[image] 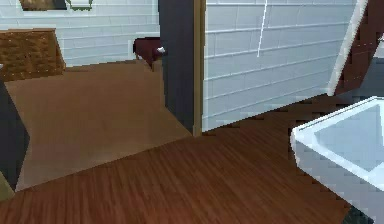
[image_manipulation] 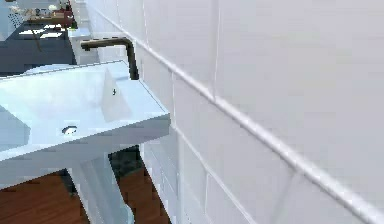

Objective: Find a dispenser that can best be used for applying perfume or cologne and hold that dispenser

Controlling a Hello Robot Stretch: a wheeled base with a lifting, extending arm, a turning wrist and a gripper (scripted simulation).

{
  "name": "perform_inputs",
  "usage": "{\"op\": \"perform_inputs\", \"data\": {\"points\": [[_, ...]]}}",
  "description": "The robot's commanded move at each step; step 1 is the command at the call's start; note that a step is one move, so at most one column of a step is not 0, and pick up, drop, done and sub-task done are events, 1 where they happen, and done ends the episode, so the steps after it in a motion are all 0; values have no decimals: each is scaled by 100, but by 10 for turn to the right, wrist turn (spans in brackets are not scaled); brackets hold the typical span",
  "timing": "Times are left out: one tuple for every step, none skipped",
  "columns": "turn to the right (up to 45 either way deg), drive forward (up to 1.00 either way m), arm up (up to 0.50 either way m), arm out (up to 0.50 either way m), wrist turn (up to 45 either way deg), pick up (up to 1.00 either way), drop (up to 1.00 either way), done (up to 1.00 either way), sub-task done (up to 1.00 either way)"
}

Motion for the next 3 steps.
{"op": "perform_inputs", "data": {"points": [[0,20,0,0,0,0,0,0,0],[450,0,0,0,0,0,0,0,0],[450,0,0,0,0,0,0,0,0]]}}
